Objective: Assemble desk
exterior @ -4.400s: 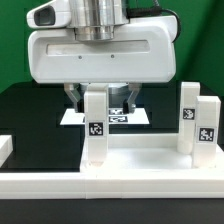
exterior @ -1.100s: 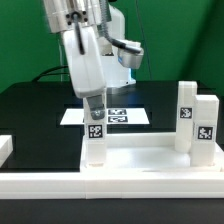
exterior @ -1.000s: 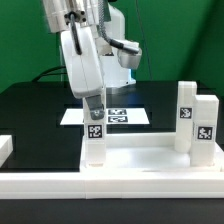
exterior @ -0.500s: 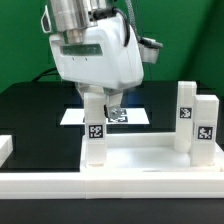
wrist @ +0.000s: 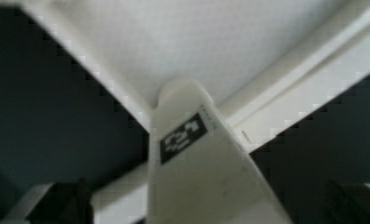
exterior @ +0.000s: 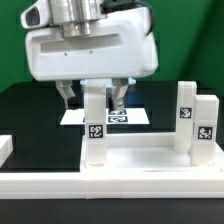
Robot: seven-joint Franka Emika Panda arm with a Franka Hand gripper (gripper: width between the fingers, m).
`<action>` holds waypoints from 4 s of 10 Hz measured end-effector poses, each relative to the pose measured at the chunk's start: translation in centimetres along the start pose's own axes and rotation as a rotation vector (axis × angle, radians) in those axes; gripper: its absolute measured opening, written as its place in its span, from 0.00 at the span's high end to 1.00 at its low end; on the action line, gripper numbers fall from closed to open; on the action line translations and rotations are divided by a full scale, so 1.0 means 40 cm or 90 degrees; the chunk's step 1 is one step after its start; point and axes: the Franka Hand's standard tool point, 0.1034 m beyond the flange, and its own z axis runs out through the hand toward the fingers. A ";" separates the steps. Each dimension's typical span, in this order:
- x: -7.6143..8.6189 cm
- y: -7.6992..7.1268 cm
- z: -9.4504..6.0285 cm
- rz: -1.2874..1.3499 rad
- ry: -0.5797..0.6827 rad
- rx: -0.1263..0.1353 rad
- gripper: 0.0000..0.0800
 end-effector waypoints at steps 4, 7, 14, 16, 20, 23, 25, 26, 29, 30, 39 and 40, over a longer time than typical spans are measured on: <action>-0.012 0.012 0.016 -0.046 -0.017 -0.001 0.35; -0.012 0.012 0.017 0.084 -0.017 -0.003 0.64; -0.009 -0.018 0.025 0.785 -0.035 0.041 0.64; -0.008 -0.021 0.026 0.814 -0.034 0.040 0.64; -0.019 -0.014 0.010 0.449 -0.038 0.042 0.26; -0.019 -0.010 0.013 0.334 -0.034 0.042 0.19; -0.004 -0.013 0.003 0.094 -0.022 0.018 0.19; -0.001 -0.010 0.009 0.046 -0.021 0.020 0.19; -0.001 -0.009 0.010 0.076 -0.021 0.018 0.32; -0.002 -0.009 0.010 0.118 -0.022 0.019 0.54; 0.004 -0.032 0.017 0.909 -0.061 0.020 0.63; 0.004 -0.031 0.018 0.901 -0.061 0.020 0.63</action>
Offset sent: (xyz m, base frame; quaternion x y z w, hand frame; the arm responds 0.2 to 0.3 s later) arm 0.0000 0.0000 0.0000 0.0000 0.0000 0.0000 1.0000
